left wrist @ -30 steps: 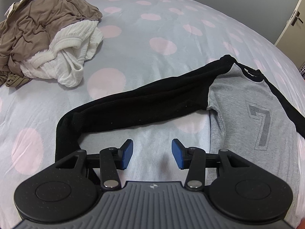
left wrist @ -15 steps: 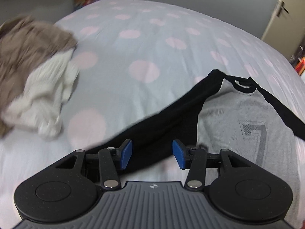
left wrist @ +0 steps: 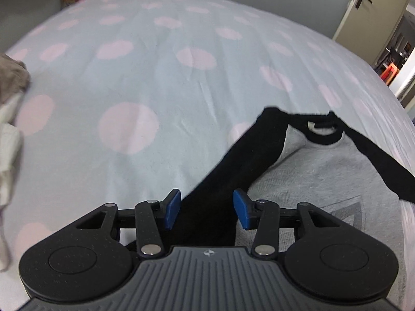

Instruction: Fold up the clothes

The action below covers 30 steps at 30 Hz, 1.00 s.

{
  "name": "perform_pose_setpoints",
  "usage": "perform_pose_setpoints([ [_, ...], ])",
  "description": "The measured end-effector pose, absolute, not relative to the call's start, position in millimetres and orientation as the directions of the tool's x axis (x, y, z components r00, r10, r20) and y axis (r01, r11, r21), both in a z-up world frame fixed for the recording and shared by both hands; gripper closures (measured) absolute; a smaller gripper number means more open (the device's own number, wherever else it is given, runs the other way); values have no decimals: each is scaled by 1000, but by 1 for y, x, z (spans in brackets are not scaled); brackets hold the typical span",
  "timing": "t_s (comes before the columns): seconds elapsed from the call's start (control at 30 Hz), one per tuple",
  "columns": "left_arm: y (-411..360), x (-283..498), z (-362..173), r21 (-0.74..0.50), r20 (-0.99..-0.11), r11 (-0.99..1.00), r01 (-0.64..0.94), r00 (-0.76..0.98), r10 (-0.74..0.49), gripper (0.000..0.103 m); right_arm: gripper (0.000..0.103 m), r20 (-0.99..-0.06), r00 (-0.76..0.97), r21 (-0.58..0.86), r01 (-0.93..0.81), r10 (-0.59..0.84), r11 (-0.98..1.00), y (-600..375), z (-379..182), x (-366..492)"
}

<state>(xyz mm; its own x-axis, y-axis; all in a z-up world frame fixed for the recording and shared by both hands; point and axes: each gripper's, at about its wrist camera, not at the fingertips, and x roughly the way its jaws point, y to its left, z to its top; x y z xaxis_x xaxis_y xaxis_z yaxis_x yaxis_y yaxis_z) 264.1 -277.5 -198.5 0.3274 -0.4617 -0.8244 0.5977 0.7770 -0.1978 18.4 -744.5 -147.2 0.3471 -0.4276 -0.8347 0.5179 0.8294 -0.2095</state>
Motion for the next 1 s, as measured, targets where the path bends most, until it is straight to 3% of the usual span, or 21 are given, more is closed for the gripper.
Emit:
perform_pose_setpoints([
  [0.03, -279, 264, -201, -201, -823, 771, 604, 323, -467, 74, 61, -839, 349, -207, 504, -417, 839, -740, -152, 27],
  [0.1, -281, 262, -201, -186, -814, 764, 618, 338, -472, 91, 61, -846, 357, -195, 483, -396, 853, -733, -160, 42],
  [0.13, -282, 264, -199, -175, -812, 767, 618, 349, -467, 94, 61, -848, 362, -190, 476, -388, 859, -730, -163, 49],
  [0.43, -293, 279, -179, -77, -789, 789, 610, 446, -422, 101, 61, -846, 422, -122, 442, -326, 889, -719, -173, 86],
  [0.57, -307, 288, -188, -44, -832, 780, 625, 409, -374, 101, 61, -844, 450, -83, 427, -291, 900, -716, -174, 97],
  [0.73, -308, 291, -186, -75, -836, 775, 628, 384, -392, 91, 60, -834, 501, -9, 403, -229, 915, -715, -174, 113],
  [0.83, -308, 295, -173, -119, -800, 761, 638, 392, -454, 71, 61, -820, 538, 27, 379, -196, 925, -712, -172, 129],
  [0.87, -311, 297, -171, -130, -793, 751, 647, 387, -471, 59, 60, -814, 551, 37, 367, -185, 929, -710, -172, 135],
  [0.9, -314, 299, -170, -140, -786, 742, 656, 382, -486, 56, 61, -809, 561, 44, 354, -175, 934, -708, -173, 142],
  [1.0, -331, 304, -175, -150, -785, 724, 674, 364, -501, 56, 61, -797, 585, 57, 318, -149, 946, -701, -176, 165],
])
